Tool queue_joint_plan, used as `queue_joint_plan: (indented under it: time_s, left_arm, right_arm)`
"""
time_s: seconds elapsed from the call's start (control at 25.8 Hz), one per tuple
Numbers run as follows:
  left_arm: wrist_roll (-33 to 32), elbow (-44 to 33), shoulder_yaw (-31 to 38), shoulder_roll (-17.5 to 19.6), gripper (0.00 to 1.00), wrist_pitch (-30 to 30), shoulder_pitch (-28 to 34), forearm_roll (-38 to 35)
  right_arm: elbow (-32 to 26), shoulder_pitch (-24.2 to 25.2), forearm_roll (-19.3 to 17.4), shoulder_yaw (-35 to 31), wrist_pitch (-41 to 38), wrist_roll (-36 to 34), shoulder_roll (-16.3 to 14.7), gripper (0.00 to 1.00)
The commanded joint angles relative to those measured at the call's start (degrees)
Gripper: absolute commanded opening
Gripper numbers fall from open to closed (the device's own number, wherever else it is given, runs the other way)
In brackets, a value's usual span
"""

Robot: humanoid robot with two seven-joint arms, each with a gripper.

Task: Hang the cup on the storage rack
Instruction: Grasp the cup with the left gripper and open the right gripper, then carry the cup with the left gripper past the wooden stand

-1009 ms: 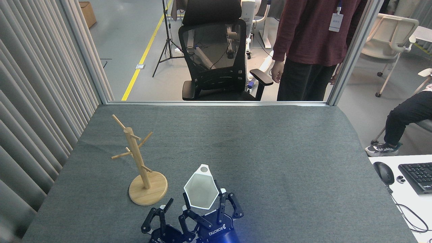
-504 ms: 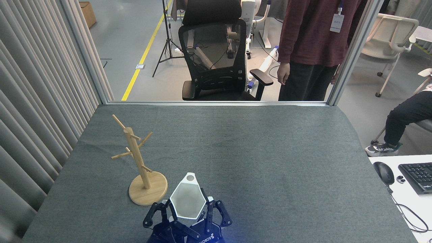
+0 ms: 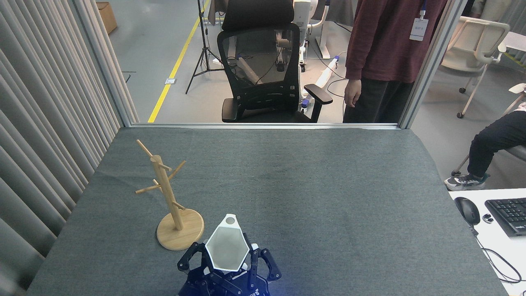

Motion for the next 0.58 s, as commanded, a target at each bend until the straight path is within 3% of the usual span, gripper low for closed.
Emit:
queue_joint_plan:
  time_s: [0.0, 0.31, 0.39, 0.47, 0.5, 0.54]
  left_arm:
    - [-0.2, 0.1, 0.0, 0.0, 0.44, 0.7, -0.2, 0.0]
    - [0.3, 0.6, 0.0, 0.0, 0.45, 1.3, -0.1, 0.0]
    - [0.4, 0.5, 0.3, 0.0, 0.45, 1.5, 0.3, 0.0]
    - [0.5, 0.3, 0.7, 0.1, 0.45, 2.3, 0.5, 0.1]
    - [0.6, 0.3, 0.8, 0.2, 0.45, 3.1, 0.6, 0.2]
    - [0.6, 0.2, 1.2, 0.3, 0.45, 4.3, 0.6, 0.4]
  right_arm:
    - [-0.6, 0.1, -0.1, 0.0, -0.3, -0.2, -0.1, 0.98]
    - [-11.6, 2.0, -0.6, -0.3, -0.8, -2.4, -0.5, 0.99]
    - [-11.5, 1.2, -6.2, -8.1, 3.1, -2.0, 0.0, 0.98]
    - [-10.0, -1.9, -17.0, -17.4, 6.2, -1.1, 0.2, 0.98]
    - [-8.0, -2.8, -20.6, -21.6, 6.9, -0.5, 0.1, 0.98]
    - [-5.4, -3.5, -21.9, -24.9, 6.7, 0.3, -0.4, 0.98]
